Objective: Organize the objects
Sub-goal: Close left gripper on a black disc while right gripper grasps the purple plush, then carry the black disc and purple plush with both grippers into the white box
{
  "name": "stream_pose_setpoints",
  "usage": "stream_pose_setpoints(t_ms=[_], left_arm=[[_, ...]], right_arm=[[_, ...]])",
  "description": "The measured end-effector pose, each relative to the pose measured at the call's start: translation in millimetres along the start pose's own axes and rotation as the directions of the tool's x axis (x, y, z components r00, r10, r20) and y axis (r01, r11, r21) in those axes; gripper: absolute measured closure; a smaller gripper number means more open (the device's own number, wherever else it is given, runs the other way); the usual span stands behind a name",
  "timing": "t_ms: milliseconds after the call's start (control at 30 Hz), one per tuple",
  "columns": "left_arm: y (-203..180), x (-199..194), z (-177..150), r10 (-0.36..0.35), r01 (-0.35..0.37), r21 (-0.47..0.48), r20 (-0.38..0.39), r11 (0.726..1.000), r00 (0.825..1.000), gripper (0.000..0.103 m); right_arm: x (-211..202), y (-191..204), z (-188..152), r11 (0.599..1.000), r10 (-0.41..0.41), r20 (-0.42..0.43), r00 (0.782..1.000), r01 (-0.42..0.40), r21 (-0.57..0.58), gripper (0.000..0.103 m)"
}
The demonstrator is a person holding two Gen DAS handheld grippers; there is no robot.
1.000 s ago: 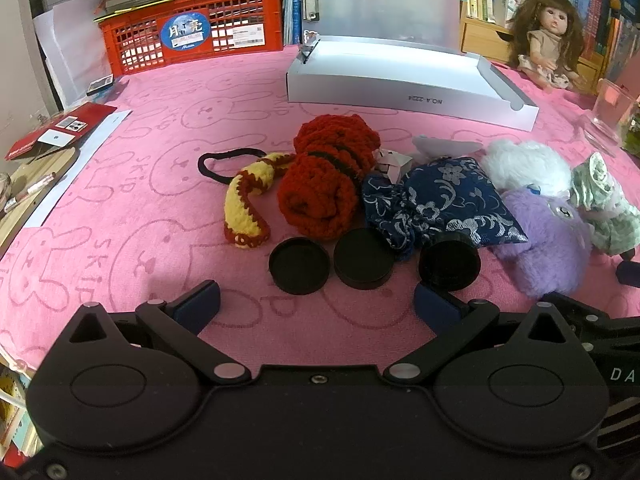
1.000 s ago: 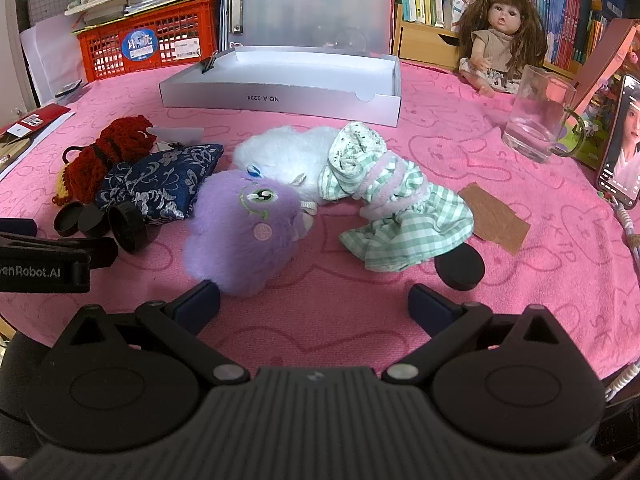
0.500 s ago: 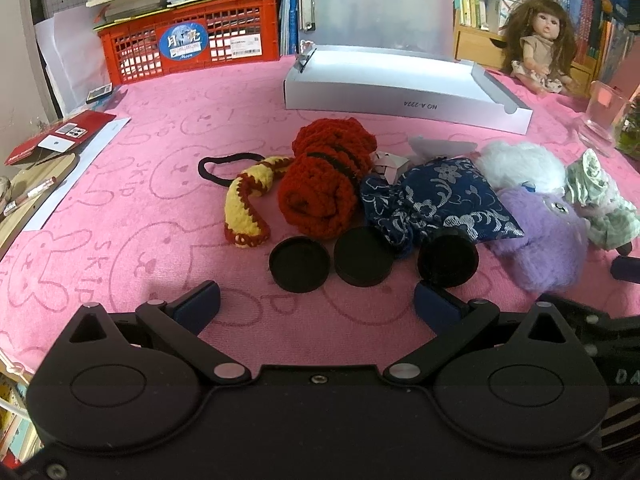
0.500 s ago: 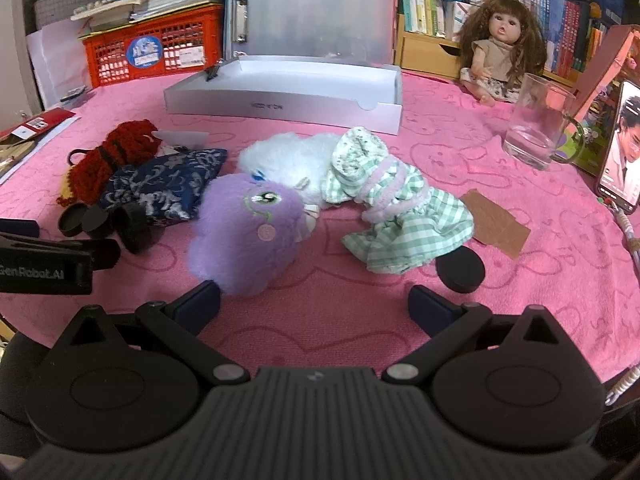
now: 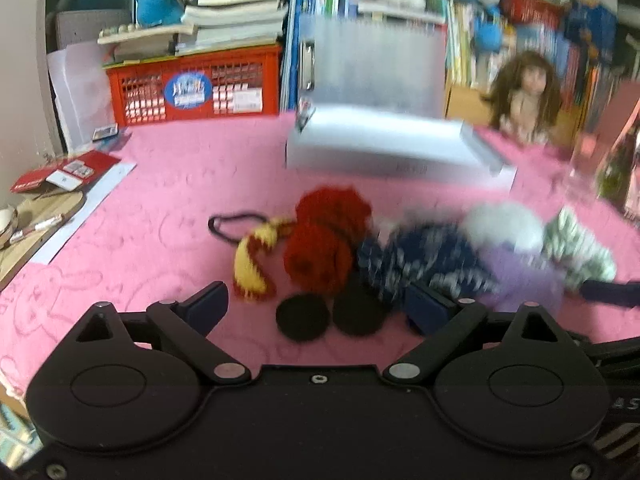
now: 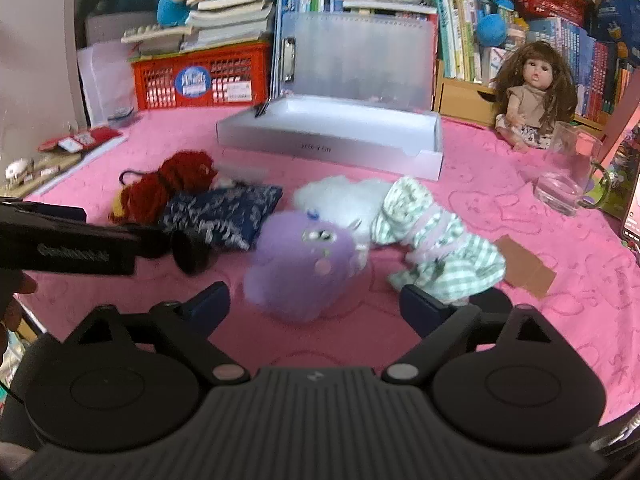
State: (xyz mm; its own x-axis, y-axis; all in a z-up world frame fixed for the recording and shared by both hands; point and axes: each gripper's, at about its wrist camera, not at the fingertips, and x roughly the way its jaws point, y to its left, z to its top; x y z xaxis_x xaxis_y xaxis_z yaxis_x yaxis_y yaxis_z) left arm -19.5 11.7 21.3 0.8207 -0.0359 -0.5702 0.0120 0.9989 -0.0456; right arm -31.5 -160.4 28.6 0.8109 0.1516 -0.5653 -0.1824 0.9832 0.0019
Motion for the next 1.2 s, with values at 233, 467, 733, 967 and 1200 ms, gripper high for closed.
stream_pose_setpoints(t_ms=[233,467,733,967,1200], left_arm=[[3,-6,4,-0.106,0.105,-0.014,-0.014,0.994,0.994,0.055],[-11,-22,-6,-0.195,0.195,0.03,-0.003,0.98,0.981,0.067],[-18,-17,-9,-0.211,0.213,0.043,-0.033,0.976,0.977,0.067],[-22,-9,-10,-0.219,0.222,0.051,-0.049,0.974,0.974,0.064],[-38,0,-15,-0.234,0.239,0.093,-0.061,0.967,0.97,0.063]], right_arm=[[6,1,7,1.0,0.004,0.01,1.0,-0.004,0.011,0.026],[12,5,12,1.0,0.025,0.003,1.0,-0.025,-0.016,0.047],[27,-1,12,0.996,0.085,-0.042,0.996,-0.085,-0.003,0.047],[7,-7,17,0.998,0.068,-0.012,0.998,-0.068,0.011,0.057],[-10,-23,19,0.998,0.024,0.024,0.999,-0.025,0.052,0.058]])
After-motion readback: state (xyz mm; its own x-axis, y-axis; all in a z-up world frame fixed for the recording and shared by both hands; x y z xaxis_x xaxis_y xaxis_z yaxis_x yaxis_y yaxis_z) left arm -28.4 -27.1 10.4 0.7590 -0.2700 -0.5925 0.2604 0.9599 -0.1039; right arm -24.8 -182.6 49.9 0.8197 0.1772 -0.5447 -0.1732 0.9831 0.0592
